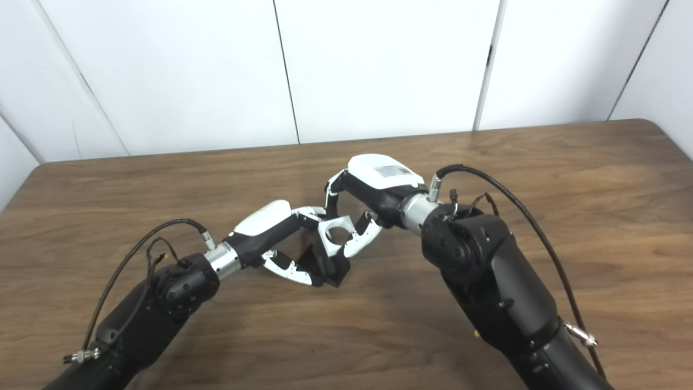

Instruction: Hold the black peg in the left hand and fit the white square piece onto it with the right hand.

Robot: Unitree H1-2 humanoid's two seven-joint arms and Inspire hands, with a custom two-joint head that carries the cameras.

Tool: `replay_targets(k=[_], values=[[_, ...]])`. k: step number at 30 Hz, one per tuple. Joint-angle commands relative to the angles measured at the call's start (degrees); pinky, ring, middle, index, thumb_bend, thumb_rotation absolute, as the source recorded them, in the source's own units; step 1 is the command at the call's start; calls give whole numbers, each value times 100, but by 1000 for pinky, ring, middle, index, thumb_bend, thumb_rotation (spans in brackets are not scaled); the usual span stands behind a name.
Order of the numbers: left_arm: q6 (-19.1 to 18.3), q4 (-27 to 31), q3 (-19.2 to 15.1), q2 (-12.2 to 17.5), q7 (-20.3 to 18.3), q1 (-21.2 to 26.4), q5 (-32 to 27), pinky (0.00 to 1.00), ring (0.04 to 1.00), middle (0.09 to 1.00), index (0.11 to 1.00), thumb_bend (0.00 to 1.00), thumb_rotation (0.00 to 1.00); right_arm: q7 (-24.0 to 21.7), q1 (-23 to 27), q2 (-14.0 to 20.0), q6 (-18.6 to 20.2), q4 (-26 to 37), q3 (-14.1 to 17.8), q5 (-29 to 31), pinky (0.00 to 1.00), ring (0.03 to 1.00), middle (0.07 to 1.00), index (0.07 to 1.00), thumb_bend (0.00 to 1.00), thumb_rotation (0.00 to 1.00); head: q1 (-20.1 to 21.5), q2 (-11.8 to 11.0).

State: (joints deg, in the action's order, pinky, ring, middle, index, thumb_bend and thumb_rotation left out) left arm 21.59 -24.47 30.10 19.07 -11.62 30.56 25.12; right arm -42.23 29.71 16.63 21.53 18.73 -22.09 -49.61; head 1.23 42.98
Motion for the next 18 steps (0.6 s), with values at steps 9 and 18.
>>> replay_targets(k=[9,18], values=[[-587,-314,323,13,-443,-346,562,809,887,864,491,521,76,204,231,-159,-103,-139,-64,15,805,889,817,483,516,143,-25,17],[-582,-287,318,13,-447,-367,578,785,877,861,491,522,75,466,190,-273,-222,-435,-121,141,793,871,810,482,516,143,-44,28]])
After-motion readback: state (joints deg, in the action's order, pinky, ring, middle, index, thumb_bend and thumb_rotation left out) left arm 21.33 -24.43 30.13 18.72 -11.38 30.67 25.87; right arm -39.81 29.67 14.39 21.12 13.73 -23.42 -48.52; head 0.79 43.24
